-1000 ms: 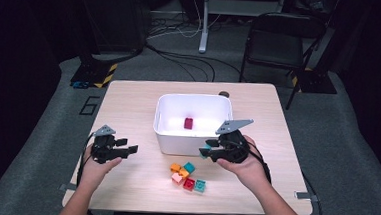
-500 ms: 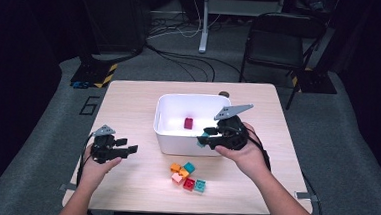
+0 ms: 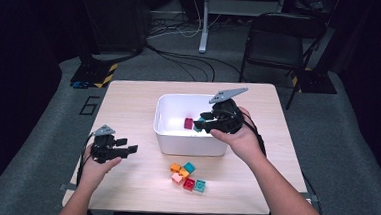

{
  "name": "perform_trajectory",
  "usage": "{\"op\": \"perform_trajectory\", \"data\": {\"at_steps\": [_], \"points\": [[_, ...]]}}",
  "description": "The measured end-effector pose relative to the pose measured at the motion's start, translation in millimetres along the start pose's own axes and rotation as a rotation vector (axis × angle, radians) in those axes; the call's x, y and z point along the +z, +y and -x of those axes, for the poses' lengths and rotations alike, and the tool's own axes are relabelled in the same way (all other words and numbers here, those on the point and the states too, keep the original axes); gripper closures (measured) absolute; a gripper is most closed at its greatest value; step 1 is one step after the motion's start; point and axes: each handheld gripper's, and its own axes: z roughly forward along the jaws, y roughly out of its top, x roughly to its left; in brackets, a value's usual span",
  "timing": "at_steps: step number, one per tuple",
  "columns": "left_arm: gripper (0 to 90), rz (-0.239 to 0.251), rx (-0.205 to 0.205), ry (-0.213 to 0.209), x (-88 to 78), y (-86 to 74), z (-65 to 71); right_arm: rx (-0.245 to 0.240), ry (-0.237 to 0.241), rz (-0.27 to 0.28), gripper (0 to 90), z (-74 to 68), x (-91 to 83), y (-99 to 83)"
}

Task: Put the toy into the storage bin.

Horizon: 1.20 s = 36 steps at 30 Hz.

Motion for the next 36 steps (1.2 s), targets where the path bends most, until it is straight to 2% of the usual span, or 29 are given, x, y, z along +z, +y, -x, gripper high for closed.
{"op": "perform_trajectory", "data": {"at_steps": [5, 9, 24, 28, 36], "points": [[36.2, 0.001, 0.0, -0.001, -0.2, 0.2, -0.7, 0.009, -0.007, -0.006, 58.6, 6.0, 13.1, 7.3], [36.3, 0.007, -0.002, 0.002, 0.0, 0.0, -1.1, -0.002, -0.008, -0.005, 58.6, 10.0, 24.0, 13.7], [36.3, 0.006, -0.005, -0.001, -0.6, 0.2, -3.0, 0.004, -0.008, -0.012, 58.6, 18.3, 61.0, 31.5], [36.3, 0.006, -0.005, -0.003, -0.9, 0.5, -3.6, -0.011, -0.018, -0.023, 58.6, 23.3, 71.3, 35.7], [36.3, 0.005, -0.009, -0.003, 1.0, 0.2, -3.4, 0.023, -0.035, -0.017, 58.6, 39.7, 88.8, 35.0]]}}
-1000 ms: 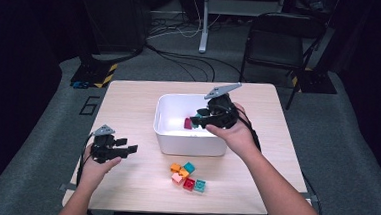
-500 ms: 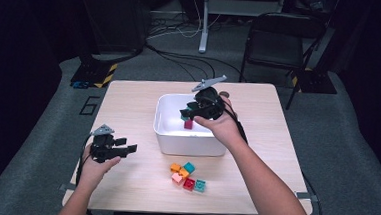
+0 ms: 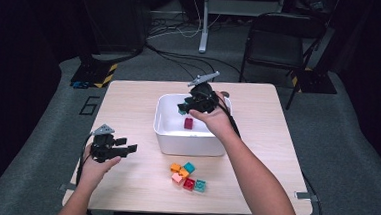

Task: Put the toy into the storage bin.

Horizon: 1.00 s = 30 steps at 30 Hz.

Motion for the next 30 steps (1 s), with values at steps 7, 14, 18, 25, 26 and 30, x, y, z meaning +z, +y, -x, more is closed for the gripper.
{"op": "perform_trajectory", "data": {"at_steps": [7, 14, 18, 25, 26, 30], "points": [[36.3, -0.002, 0.005, 0.002, 1.9, -0.2, 0.4, 0.014, -0.004, 0.007, 58.6, 13.0, 12.3, -2.1], [36.2, -0.008, 0.003, -0.001, 1.8, -0.4, -1.0, 0.028, -0.025, -0.027, 58.6, 22.6, 26.8, -6.5], [36.3, -0.008, 0.004, 0.001, 2.4, -0.8, -0.7, 0.031, -0.029, -0.049, 58.6, 24.2, 33.9, -8.5], [36.3, -0.006, 0.005, 0.002, 1.9, -0.8, -1.0, 0.025, -0.037, -0.082, 58.6, 25.2, 45.9, -9.9], [36.2, -0.006, 0.005, 0.002, 1.9, -0.8, -1.0, 0.025, -0.037, -0.082, 58.6, 25.2, 45.9, -9.9], [36.2, -0.008, 0.008, 0.004, 1.9, -0.8, -1.1, 0.025, -0.046, -0.093, 58.2, 28.3, 50.9, -11.7]]}}
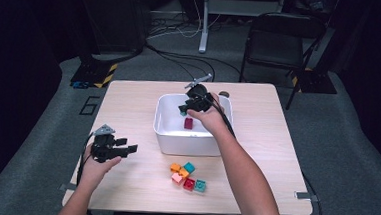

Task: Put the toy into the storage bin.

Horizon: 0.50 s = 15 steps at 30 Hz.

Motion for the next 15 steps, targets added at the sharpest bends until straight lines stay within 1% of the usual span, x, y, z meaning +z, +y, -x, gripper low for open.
{"op": "perform_trajectory", "data": {"at_steps": [1, 3, 4, 6, 9, 11, 12, 13, 14, 15], "points": [[36.2, 0.001, 0.0, 0.001, -0.2, 0.0, -0.3, 0.013, 0.004, -0.013, 56.1, 0.9, 1.5, -0.8], [36.2, 0.002, 0.0, 0.001, -0.2, -0.1, -0.5, 0.006, 0.002, -0.014, 55.5, 0.9, 1.3, -0.9], [36.1, 0.002, -0.002, 0.002, -0.3, -0.2, -0.9, 0.002, 0.004, -0.009, 54.2, 0.9, -1.4, -0.5], [36.0, 0.001, -0.003, 0.004, -0.5, -0.1, -0.9, 0.005, 0.0, -0.006, 54.1, 0.5, -2.9, -0.2], [35.9, 0.006, -0.005, 0.011, -1.0, -0.3, -1.1, 0.003, -0.003, 0.014, 54.0, -2.7, -15.1, 1.4], [35.9, 0.009, -0.006, 0.013, -1.0, -0.4, -0.9, -0.011, -0.005, 0.023, 54.0, -5.8, -22.7, 1.8], [35.9, 0.007, -0.005, 0.012, -1.2, -0.3, -0.8, 0.0, -0.006, 0.02, 53.9, -8.7, -27.2, 2.0], [35.9, 0.006, -0.004, 0.012, -1.2, -0.3, -0.7, -0.004, 0.004, 0.027, 53.8, -11.0, -32.2, 2.1], [35.9, 0.008, -0.005, 0.014, -1.0, -0.4, -0.5, 0.004, 0.012, 0.027, 53.1, -13.5, -34.6, 2.2], [35.9, 0.008, -0.005, 0.014, -0.8, -0.4, -0.2, 0.002, 0.027, 0.024, 51.8, -16.3, -37.7, 2.2]]}}
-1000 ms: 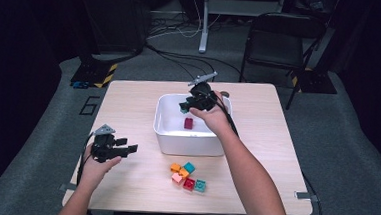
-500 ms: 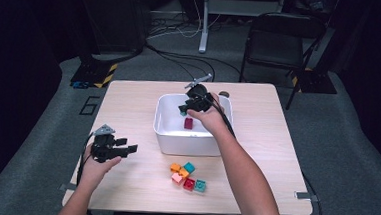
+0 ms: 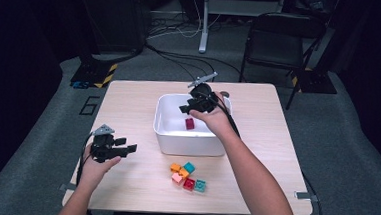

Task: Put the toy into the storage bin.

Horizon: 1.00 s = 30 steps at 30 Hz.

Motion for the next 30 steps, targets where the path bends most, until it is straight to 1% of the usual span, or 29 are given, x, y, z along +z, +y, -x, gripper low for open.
{"op": "perform_trajectory", "data": {"at_steps": [1, 2, 3, 4, 5, 6, 8, 9, 11, 13, 15, 16, 17, 18, 19, 22, 23, 24, 25, 29, 30], "points": [[35.9, 0.0, 0.0, 0.0, 0.0, 0.0, 0.0, 0.0, 0.0, 0.0, 51.8, 0.0, 0.0, 0.0], [35.9, 0.0, 0.001, 0.0, 0.1, 0.0, 0.2, -0.028, 0.011, -0.008, 50.7, -6.6, -5.4, -0.4], [35.9, -0.004, 0.003, -0.004, -0.1, 0.3, 0.1, -0.04, 0.008, -0.01, 50.0, -10.2, -8.3, -0.9], [35.9, 0.0, 0.002, -0.001, 0.2, 0.2, 0.6, -0.04, 0.008, -0.01, 50.0, -10.2, -8.3, -0.9], [35.9, 0.0, 0.002, -0.002, 0.1, 0.2, 0.7, -0.051, 0.012, 0.001, 48.9, -17.4, -14.8, -2.5], [35.9, 0.001, 0.001, -0.001, 0.1, 0.2, 0.6, -0.062, 0.018, 0.006, 48.6, -18.6, -17.0, -2.9], [35.9, 0.0, 0.001, -0.001, -0.1, 0.2, 0.4, -0.053, 0.03, 0.016, 49.0, -23.1, -22.9, -4.9], [35.9, 0.0, 0.001, -0.001, -0.1, 0.2, 0.4, -0.064, 0.03, 0.024, 49.2, -24.4, -25.7, -5.7], [35.9, -0.006, 0.002, -0.006, -1.0, 0.5, 0.2, -0.057, 0.031, 0.034, 49.2, -28.9, -31.9, -8.2], [35.9, 0.0, 0.001, -0.003, -1.4, 0.5, 0.2, -0.067, 0.035, 0.053, 49.1, -31.8, -36.9, -11.5], [35.9, 0.001, -0.002, -0.002, -1.6, 0.5, 0.2, -0.068, 0.034, 0.053, 48.6, -33.6, -38.7, -13.5], [35.9, 0.001, -0.003, -0.002, -1.8, 0.4, 0.3, -0.079, 0.027, 0.048, 47.3, -37.6, -41.1, -18.3], [35.9, 0.001, -0.003, -0.002, -1.8, 0.4, 0.3, -0.079, 0.027, 0.048, 47.3, -37.6, -41.1, -18.3], [35.9, 0.002, 0.001, -0.001, -1.9, 0.4, 0.4, -0.094, 0.021, 0.043, 47.2, -41.8, -43.6, -22.4], [35.9, 0.002, 0.001, -0.001, -1.9, 0.4, 0.4, -0.094, 0.021, 0.043, 47.2, -41.8, -43.6, -22.4], [35.9, 0.0, 0.0, -0.001, -1.8, 0.1, 0.5, -0.116, 0.032, 0.059, 46.1, -49.5, -50.2, -31.9], [35.9, 0.0, 0.0, -0.001, -1.8, 0.1, 0.5, -0.116, 0.032, 0.059, 46.1, -49.5, -50.2, -31.9], [35.9, -0.001, 0.0, -0.002, -1.6, 0.0, 0.7, -0.111, 0.048, 0.064, 45.5, -52.8, -53.5, -37.1], [35.9, -0.001, 0.0, -0.001, -1.6, 0.0, 0.8, -0.101, 0.051, 0.064, 45.5, -54.2, -54.8, -38.9], [35.9, 0.0, 0.001, -0.001, -1.8, -0.1, 0.8, -0.097, 0.055, 0.073, 45.5, -57.7, -59.3, -45.6], [35.9, 0.0, 0.0, -0.001, -1.8, -0.1, 0.7, -0.094, 0.054, 0.088, 46.0, -59.4, -62.4, -50.5]]}}
